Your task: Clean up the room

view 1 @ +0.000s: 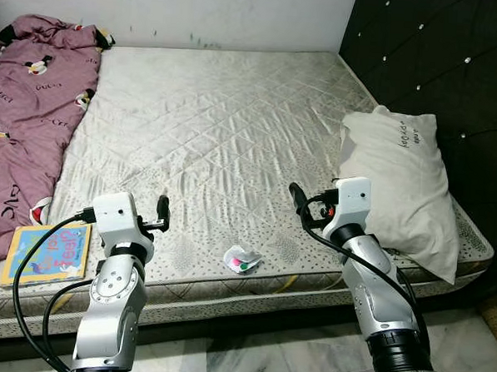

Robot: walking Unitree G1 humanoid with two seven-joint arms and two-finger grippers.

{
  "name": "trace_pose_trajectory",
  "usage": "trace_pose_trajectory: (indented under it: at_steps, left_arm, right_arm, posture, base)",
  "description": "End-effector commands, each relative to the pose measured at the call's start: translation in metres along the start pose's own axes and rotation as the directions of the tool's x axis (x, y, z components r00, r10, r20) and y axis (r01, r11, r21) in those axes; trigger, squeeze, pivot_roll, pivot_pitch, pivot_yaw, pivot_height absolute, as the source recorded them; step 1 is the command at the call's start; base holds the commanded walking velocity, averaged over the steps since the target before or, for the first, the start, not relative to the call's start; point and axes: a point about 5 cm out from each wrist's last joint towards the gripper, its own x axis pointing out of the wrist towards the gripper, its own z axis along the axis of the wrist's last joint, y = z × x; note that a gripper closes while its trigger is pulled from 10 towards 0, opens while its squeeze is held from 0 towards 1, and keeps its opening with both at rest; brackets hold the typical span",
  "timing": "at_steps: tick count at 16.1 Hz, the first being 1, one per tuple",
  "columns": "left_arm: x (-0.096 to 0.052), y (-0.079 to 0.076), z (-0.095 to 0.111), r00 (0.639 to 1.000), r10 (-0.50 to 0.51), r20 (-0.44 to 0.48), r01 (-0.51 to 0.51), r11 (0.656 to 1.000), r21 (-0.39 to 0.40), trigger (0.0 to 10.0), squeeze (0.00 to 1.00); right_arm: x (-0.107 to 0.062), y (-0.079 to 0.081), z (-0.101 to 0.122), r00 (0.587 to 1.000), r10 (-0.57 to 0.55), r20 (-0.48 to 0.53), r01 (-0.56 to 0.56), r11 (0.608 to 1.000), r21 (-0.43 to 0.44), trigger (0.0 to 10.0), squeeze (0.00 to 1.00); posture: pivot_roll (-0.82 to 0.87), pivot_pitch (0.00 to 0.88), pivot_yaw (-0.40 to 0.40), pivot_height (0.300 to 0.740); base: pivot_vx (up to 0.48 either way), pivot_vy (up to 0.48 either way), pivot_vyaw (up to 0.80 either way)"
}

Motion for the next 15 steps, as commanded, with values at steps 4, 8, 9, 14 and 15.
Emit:
trace_pose_trajectory:
  at_steps: [4, 8, 9, 14, 15]
  left_arm:
    - [0.0002, -0.0004, 0.0004, 1.000, 0.004, -0.005, -0.004, 1.000, -0.003, 10.0, 0.00]
    - [0.0008, -0.0019, 0.0015, 1.000, 0.005, 0.000, -0.005, 1.000, -0.005, 10.0, 0.00]
    - [0.0011, -0.0021, 0.0034, 1.000, 0.008, 0.005, -0.008, 1.000, -0.013, 10.0, 0.00]
    - [0.0019, -0.0013, 0.0077, 0.999, 0.038, 0.033, -0.038, 0.999, -0.006, 10.0, 0.00]
    - [0.0021, -0.0007, 0.0080, 0.999, 0.042, 0.035, -0.042, 0.999, -0.005, 10.0, 0.00]
  right_arm:
    - [0.0012, -0.0018, 0.0040, 1.000, 0.009, 0.005, -0.009, 1.000, -0.011, 10.0, 0.00]
    - [0.0018, -0.0021, 0.0055, 1.000, 0.015, 0.010, -0.014, 1.000, -0.012, 10.0, 0.00]
    - [0.0026, -0.0021, 0.0065, 1.000, 0.018, 0.013, -0.018, 1.000, -0.011, 10.0, 0.00]
    - [0.0069, -0.0013, 0.0092, 0.999, 0.040, 0.017, -0.040, 0.999, -0.030, 10.0, 0.00]
    - [0.0074, -0.0010, 0.0092, 0.999, 0.042, 0.017, -0.041, 0.999, -0.029, 10.0, 0.00]
  posture:
    - [-0.02, 0.021, -0.040, 0.666]
    - [-0.02, 0.016, -0.043, 0.636]
    - [-0.02, 0.016, -0.044, 0.636]
    - [-0.02, 0.015, -0.051, 0.636]
    - [-0.02, 0.016, -0.051, 0.636]
  base:
    - [0.000, 0.000, 0.00]
    - [0.000, 0.000, 0.00]
    - [0.000, 0.000, 0.00]
    - [0.000, 0.000, 0.00]
    - [0.000, 0.000, 0.00]
